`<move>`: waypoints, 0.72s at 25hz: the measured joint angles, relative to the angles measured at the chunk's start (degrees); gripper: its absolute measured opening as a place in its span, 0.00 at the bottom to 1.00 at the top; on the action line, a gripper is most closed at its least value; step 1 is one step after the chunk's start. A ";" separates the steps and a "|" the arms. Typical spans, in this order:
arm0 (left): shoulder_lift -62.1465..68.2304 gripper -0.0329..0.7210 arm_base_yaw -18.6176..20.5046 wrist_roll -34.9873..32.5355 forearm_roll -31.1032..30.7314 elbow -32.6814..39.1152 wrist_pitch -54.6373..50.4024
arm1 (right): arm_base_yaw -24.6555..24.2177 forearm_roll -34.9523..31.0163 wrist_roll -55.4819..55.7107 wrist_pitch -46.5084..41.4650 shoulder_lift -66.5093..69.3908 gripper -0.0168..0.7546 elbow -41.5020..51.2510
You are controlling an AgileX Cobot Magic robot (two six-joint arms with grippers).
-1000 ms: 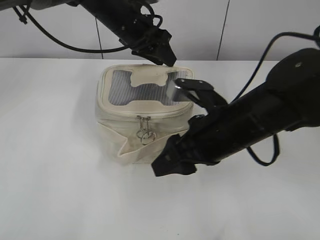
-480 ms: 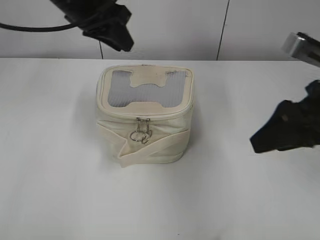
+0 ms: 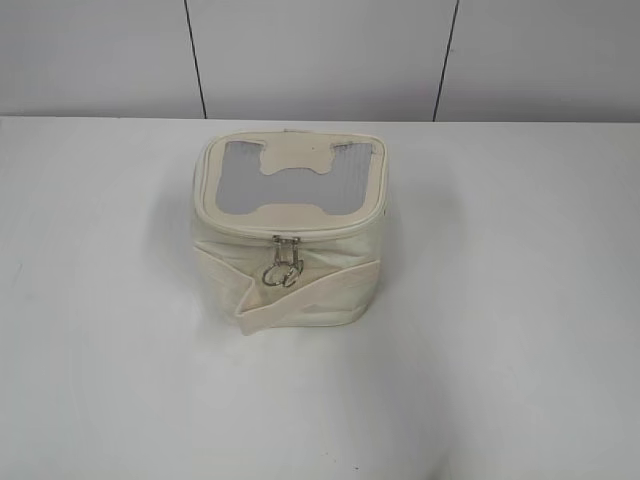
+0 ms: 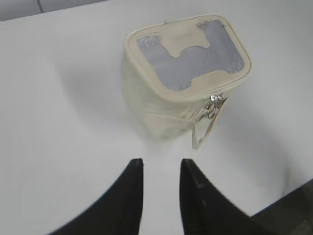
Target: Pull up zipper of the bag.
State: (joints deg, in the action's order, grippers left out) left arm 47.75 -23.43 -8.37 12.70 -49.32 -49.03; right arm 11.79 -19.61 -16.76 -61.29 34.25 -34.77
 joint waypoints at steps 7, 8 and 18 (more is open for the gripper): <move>-33.38 0.46 0.00 5.26 -7.12 10.75 -13.87 | 0.00 6.93 6.54 -7.50 -21.11 0.68 1.91; -36.91 0.51 0.00 5.37 -7.56 12.21 -14.94 | 0.00 8.27 6.93 -7.71 -23.94 0.70 1.91; -48.17 0.60 0.05 5.54 -7.76 18.48 -11.88 | 0.00 13.68 7.33 -7.18 -34.65 0.75 3.73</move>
State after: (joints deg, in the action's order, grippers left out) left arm -0.42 -23.37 -2.82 4.94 -30.84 -60.91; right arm 11.79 -5.92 -9.44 -68.47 -0.40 -31.04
